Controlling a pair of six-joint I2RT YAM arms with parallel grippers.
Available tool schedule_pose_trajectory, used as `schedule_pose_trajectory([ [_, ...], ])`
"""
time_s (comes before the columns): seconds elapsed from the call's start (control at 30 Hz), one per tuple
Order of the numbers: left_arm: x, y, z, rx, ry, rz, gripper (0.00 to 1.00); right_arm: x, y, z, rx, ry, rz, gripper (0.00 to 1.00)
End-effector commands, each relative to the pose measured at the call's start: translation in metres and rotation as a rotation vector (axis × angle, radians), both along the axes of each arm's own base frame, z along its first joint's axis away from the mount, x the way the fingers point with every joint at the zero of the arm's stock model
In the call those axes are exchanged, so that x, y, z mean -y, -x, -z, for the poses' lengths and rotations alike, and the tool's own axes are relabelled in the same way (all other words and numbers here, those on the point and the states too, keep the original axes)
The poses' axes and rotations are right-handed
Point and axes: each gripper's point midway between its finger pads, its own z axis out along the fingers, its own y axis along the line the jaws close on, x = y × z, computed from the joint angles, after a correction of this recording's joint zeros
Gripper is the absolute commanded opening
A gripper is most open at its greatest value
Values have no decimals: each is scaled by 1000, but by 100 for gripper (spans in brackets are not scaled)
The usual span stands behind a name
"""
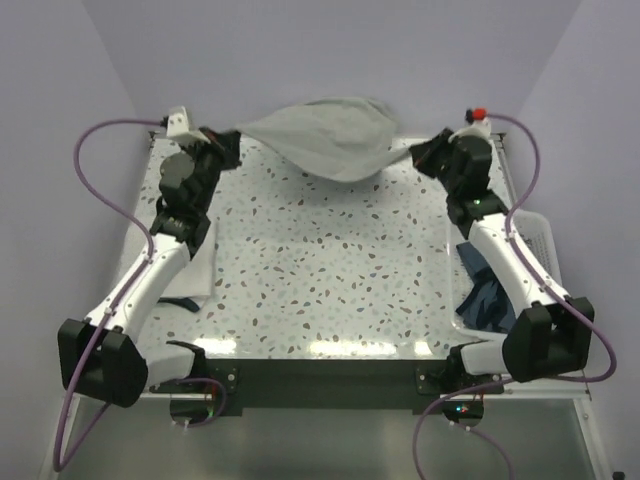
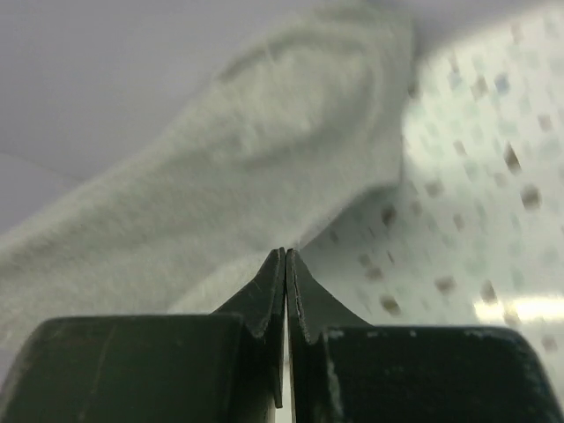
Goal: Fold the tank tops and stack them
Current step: Flatten the tank top out
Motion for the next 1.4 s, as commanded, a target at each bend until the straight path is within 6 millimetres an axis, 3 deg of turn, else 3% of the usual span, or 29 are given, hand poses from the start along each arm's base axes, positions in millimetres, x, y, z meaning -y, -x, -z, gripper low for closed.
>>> schedule_pose_trajectory([
  [0.0, 1, 42, 36, -69, 155, 69, 0, 5, 41, 64, -155, -29, 3, 0],
  [0.03, 3, 50, 82, -157, 158, 78, 0, 8, 52, 69, -154, -20, 3, 0],
  [0.07, 5, 59, 102, -208, 164, 91, 0, 10, 63, 87, -204, -6, 6, 0],
  [0.1, 5, 66, 119, -253, 177, 94, 0, 18, 80, 126, -312, 19, 35, 0],
  [0.17, 4, 89, 167, -382, 167, 89, 0, 24, 98, 138, -340, 31, 47, 0],
  [0.2, 4, 97, 181, -427, 184, 90, 0, 27, 112, 160, -405, 48, 49, 0],
  [0.23, 3, 110, 206, -495, 175, 92, 0, 25, 120, 165, -422, 45, 34, 0],
  [0.3, 5, 125, 226, -559, 188, 101, 0, 24, 144, 195, -535, 49, 11, 0],
  [0.37, 9, 142, 258, -667, 177, 126, 0, 21, 159, 209, -585, 33, -10, 0],
  [0.43, 8, 161, 286, -781, 160, 119, 0, 20, 185, 237, -679, 15, -28, 0],
  [0.6, 8, 186, 311, -883, 121, 125, 0, 20, 217, 256, -754, -9, -38, 0],
  [0.87, -1, 216, 345, -1040, 87, 93, 0, 25, 249, 267, -836, -25, -14, 0],
  [1.2, -6, 225, 342, -1086, 103, 55, 0, 48, 269, 263, -888, 72, 64, 1],
  [1.37, -2, 229, 339, -1109, 119, 76, 0, 47, 273, 271, -931, 75, 57, 8],
])
